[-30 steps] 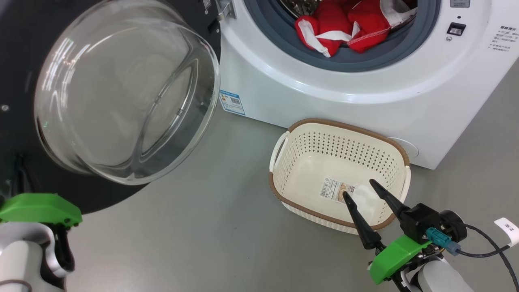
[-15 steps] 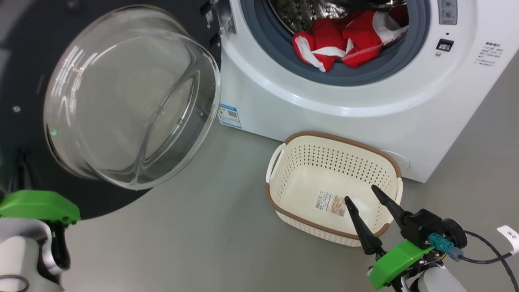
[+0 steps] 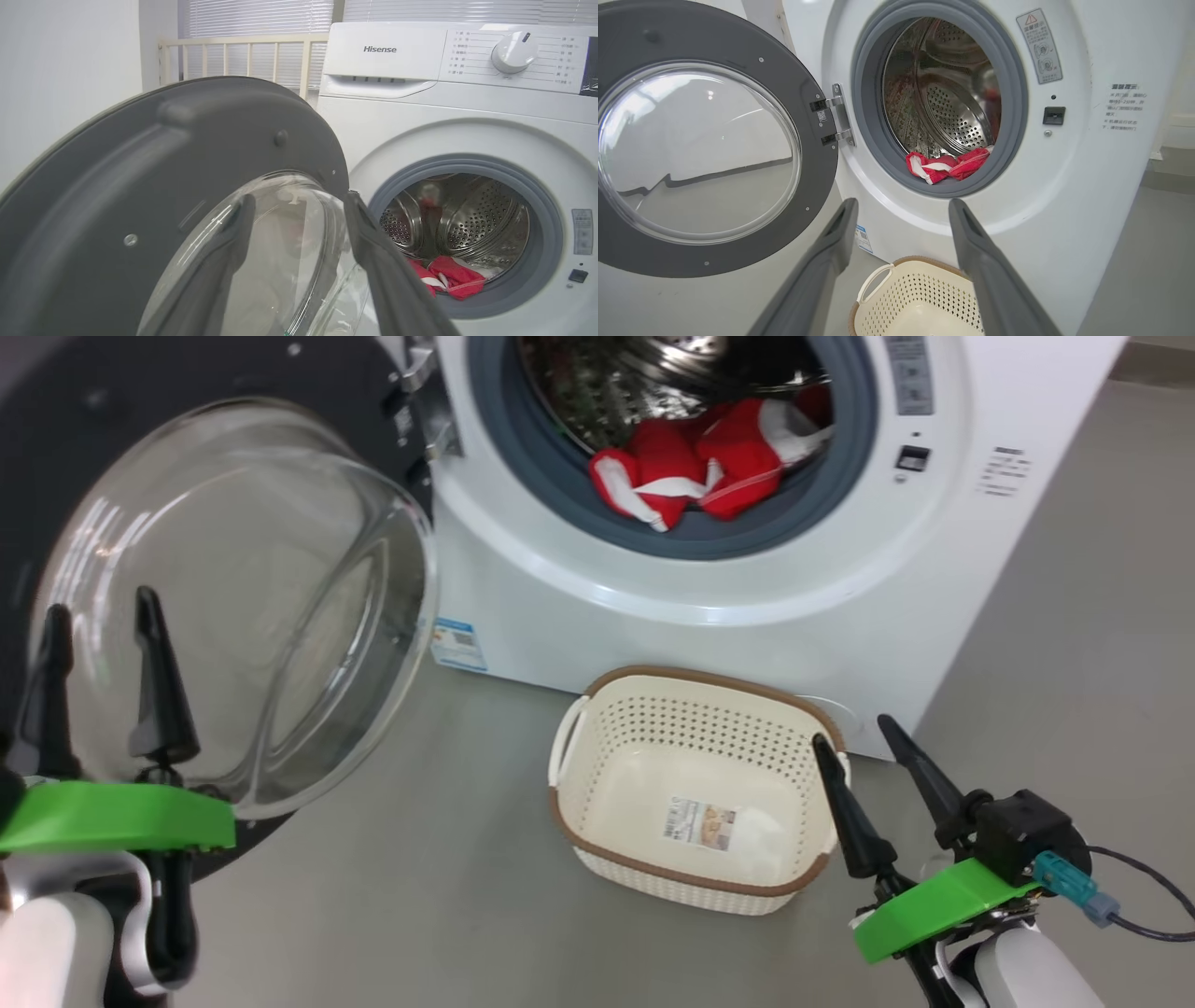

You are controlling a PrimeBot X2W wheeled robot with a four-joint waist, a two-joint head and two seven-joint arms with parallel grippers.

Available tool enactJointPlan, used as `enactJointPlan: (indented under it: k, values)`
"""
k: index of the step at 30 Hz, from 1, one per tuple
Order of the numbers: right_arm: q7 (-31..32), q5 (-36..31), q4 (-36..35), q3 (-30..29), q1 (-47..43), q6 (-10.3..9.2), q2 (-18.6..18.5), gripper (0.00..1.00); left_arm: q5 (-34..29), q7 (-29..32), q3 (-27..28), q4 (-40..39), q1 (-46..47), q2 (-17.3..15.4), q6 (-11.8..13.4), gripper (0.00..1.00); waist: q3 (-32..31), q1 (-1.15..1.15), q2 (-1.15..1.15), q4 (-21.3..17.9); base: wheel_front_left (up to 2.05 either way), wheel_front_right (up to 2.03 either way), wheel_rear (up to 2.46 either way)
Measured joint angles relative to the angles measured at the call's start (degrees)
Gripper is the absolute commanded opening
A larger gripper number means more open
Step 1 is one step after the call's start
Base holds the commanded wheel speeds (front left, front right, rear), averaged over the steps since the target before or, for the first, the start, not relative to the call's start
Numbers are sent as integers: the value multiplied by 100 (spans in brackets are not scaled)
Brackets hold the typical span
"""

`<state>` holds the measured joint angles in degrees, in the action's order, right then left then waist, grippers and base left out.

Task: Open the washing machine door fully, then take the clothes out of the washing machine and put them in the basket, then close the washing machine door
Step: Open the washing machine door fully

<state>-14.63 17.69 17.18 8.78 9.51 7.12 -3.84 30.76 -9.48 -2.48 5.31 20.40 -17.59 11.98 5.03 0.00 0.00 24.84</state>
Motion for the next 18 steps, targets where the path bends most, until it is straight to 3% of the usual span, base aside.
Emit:
enactJointPlan:
  k: [6,12,18]
  values:
    - [0,53,-358,-189,-7,0,44,100,67,45,-241,-625,-65,-59,-278,100,-89,0,0,-441,0,0,0]
    - [-1,30,-537,-434,-23,0,58,100,55,-49,-517,-678,-351,-109,-602,100,-178,0,0,-946,0,0,0]
    - [-1,-121,-648,-604,-233,0,68,100,52,-288,-591,-560,-753,-124,-772,100,-261,0,0,-1476,0,0,0]
